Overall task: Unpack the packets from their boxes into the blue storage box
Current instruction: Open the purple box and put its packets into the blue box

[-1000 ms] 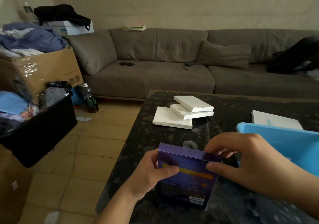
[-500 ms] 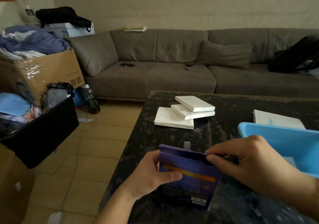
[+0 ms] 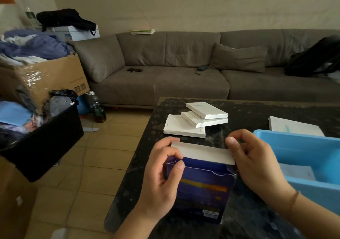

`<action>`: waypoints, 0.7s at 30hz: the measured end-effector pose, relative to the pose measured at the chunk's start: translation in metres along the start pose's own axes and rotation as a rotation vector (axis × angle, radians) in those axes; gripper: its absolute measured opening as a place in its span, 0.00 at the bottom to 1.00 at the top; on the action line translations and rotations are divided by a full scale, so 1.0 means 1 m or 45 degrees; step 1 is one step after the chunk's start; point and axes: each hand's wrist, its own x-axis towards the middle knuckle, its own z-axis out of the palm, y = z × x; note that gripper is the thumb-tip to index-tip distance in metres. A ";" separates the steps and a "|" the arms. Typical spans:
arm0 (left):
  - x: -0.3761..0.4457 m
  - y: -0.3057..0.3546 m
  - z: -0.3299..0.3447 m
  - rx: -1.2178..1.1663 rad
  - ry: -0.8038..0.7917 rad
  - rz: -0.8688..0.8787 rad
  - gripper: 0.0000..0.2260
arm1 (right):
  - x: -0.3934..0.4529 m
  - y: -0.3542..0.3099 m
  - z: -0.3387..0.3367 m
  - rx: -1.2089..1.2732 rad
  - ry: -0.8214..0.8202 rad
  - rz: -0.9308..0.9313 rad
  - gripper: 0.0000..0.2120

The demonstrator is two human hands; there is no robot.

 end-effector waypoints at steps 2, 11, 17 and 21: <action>0.002 0.006 0.001 -0.197 -0.016 -0.205 0.08 | 0.004 0.006 0.003 -0.034 -0.033 0.055 0.08; -0.005 0.014 0.016 -0.302 0.185 -0.334 0.12 | -0.015 -0.006 -0.016 -0.347 0.158 -0.387 0.15; -0.009 0.007 0.017 -0.317 0.295 -0.314 0.16 | -0.039 -0.004 -0.014 -0.677 -0.063 -0.426 0.03; -0.009 0.009 0.017 -0.252 0.443 -0.181 0.15 | -0.037 0.004 -0.007 -0.303 -0.091 -0.315 0.14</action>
